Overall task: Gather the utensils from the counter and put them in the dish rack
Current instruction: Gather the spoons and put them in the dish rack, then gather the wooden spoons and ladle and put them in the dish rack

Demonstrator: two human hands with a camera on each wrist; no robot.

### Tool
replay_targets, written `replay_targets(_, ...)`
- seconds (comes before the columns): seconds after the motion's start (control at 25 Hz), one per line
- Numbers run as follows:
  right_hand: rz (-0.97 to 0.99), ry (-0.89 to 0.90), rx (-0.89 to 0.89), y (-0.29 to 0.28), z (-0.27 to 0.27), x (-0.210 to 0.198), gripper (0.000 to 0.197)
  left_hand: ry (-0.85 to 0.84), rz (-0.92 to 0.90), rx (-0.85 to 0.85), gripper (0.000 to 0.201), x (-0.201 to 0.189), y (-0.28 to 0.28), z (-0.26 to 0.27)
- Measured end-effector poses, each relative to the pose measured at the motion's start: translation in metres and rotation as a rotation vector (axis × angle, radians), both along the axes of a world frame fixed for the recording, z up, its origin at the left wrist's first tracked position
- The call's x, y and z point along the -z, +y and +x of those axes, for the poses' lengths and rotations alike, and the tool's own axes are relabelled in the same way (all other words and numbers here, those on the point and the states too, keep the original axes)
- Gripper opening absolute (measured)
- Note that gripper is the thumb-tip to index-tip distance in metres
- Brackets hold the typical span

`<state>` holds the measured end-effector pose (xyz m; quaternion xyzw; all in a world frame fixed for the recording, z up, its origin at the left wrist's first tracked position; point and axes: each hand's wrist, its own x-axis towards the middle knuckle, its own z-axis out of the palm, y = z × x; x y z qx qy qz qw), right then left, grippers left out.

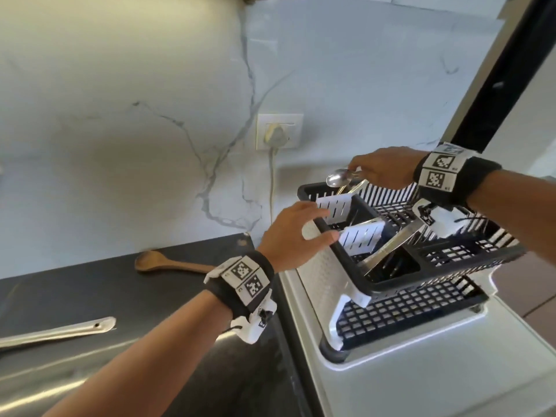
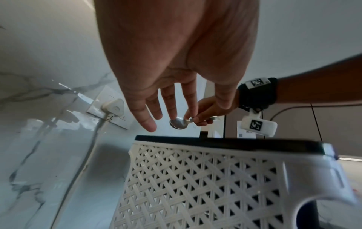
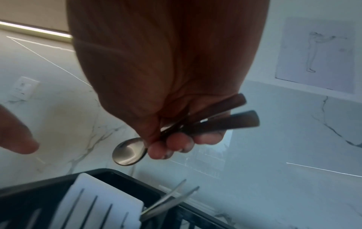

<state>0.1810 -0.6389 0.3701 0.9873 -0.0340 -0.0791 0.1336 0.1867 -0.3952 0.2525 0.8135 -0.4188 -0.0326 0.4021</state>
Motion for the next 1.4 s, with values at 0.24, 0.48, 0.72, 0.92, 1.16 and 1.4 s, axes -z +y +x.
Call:
replay_targets(0.24,0.060,0.101,-0.102,-0.027,0.013,0.012,0.027,0.074,0.017,0.121,0.051,0.032,-0.026,0.000)
replay_targets(0.48,0.049,0.026,-0.134,-0.015,0.048,0.012,0.029,0.178,-0.079,0.126,0.041,0.043,-0.029,0.002)
replay_targets(0.72,0.033,0.207,-0.195,-0.002,0.082,0.029,0.023,0.220,-0.114,0.135,0.041,0.045,-0.030,0.002)
replay_targets(0.92,0.110,0.228,-0.112,0.004,0.083,0.034,0.030,0.224,-0.123,0.150,0.040,0.049,-0.031,0.003)
replay_targets(1.16,0.040,0.117,-0.113,0.021,0.075,0.001,0.027,0.142,-0.022,0.141,0.060,0.046,-0.026,-0.002)
replay_targets(1.4,0.124,0.106,-0.226,0.109,0.071,-0.017,0.026,-0.008,0.310,0.046,0.075,0.091,0.066,-0.008)
